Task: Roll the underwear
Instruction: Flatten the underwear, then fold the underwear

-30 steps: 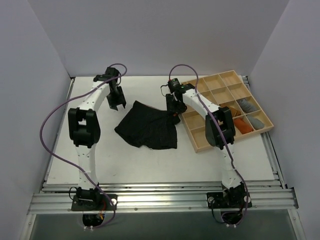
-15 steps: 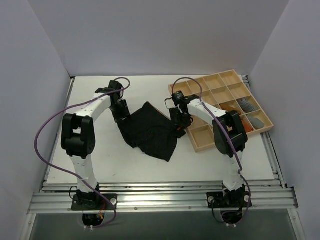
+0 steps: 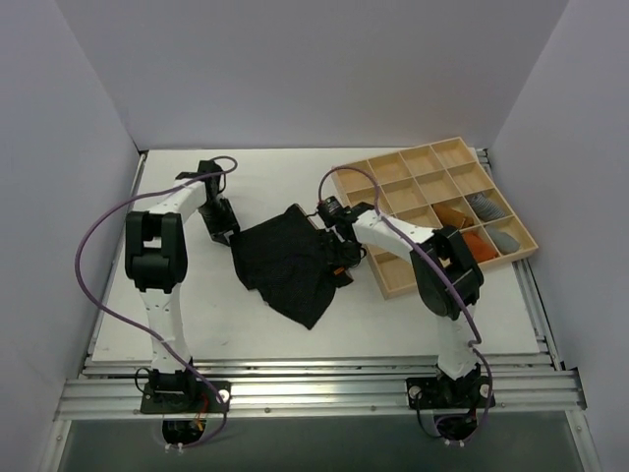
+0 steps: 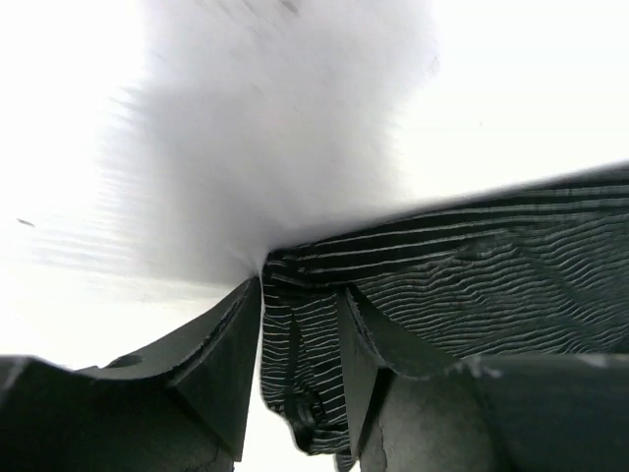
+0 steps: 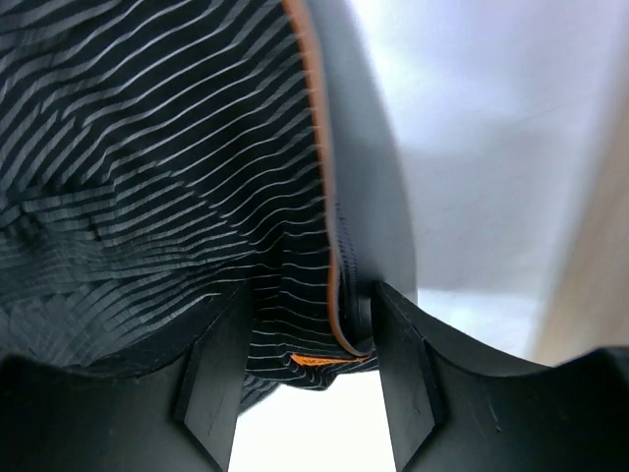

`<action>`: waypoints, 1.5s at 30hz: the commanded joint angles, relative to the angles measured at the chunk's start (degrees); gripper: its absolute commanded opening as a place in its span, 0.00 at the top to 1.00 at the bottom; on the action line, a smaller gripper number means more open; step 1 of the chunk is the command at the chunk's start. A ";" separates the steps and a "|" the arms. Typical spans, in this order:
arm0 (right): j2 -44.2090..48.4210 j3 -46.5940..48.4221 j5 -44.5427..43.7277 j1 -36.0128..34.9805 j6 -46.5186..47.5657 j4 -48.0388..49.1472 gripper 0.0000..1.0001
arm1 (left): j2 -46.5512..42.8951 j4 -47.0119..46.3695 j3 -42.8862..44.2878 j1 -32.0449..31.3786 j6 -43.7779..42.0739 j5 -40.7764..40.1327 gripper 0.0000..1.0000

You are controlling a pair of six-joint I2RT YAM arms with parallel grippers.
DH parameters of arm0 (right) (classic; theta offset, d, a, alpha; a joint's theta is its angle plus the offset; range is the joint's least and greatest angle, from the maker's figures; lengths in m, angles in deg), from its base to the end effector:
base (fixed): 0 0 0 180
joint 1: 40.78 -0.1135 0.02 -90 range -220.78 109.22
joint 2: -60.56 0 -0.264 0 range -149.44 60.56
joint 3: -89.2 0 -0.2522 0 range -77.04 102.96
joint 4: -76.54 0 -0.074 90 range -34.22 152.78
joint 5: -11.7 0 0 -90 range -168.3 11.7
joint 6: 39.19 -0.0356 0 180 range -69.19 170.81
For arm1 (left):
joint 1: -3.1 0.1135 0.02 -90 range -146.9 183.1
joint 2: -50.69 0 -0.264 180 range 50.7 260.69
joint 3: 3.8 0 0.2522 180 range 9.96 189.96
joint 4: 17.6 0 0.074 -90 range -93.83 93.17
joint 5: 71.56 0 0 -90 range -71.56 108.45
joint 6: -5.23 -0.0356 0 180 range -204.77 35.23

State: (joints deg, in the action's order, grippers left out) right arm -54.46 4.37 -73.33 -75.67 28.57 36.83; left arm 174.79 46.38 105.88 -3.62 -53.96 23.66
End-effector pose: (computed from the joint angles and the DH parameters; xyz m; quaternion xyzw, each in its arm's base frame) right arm 0.3463 0.2452 0.1727 -0.1175 0.9569 0.1622 0.2103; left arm 0.4309 -0.0540 0.1621 -0.2029 0.9729 -0.0754 0.0810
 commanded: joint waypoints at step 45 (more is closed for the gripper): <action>19.49 -27.35 18.32 3.52 0.36 18.57 0.55 | -38.66 -6.44 -41.51 -25.45 25.70 2.08 0.35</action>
State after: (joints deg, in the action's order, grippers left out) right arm -36.71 -22.32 -58.40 -71.30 28.81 53.61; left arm 137.74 43.39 66.25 -28.73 -31.36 25.23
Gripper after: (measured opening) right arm 0.452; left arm 0.651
